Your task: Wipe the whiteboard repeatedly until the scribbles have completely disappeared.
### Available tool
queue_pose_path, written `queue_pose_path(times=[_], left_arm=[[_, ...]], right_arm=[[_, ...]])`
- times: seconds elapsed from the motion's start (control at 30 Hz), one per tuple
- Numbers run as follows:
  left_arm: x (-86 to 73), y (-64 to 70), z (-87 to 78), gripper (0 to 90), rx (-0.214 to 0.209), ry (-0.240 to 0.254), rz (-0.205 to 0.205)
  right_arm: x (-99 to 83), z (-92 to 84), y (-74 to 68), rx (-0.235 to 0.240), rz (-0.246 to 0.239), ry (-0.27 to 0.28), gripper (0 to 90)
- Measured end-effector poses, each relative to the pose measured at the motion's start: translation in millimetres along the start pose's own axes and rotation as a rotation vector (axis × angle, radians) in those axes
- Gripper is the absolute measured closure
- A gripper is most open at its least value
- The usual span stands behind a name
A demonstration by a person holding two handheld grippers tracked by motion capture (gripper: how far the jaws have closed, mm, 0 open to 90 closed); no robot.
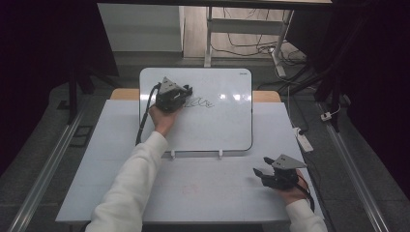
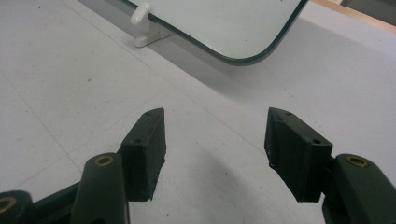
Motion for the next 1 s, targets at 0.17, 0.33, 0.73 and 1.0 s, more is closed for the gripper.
queue_pose_path(times=[0.17,0.33,0.73,1.0], left_arm=[[-3.0,18.6,13.2,78.6,-0.049,-0.002,-0.002],[-4.5,45.7,31.0,78.5,-0.098,-0.014,0.034],[-7.0,48.3,33.3,78.5,-0.120,-0.014,0.035],[-3.4,45.7,33.0,78.5,-0.099,-0.009,0.050]], right_arm=[[1.4,0.5,-1.8,0.000,-0.007,0.000,38.4],[1.4,0.1,-0.9,-0.001,-0.004,0.000,38.4],[0.9,0.7,-1.4,0.002,-0.004,-0.002,38.3],[0.2,-0.2,-0.3,0.002,0.001,-0.002,38.3]])
Point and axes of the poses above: each handheld gripper's, and its own axes: z roughly forward along the jaws, x roughly out of its top, y roughly to its right, the point moved 1 cm from there along z, roughly forward along the jaws, and after that the axes turned 4 degrees about -y, right-handed, at the moved point
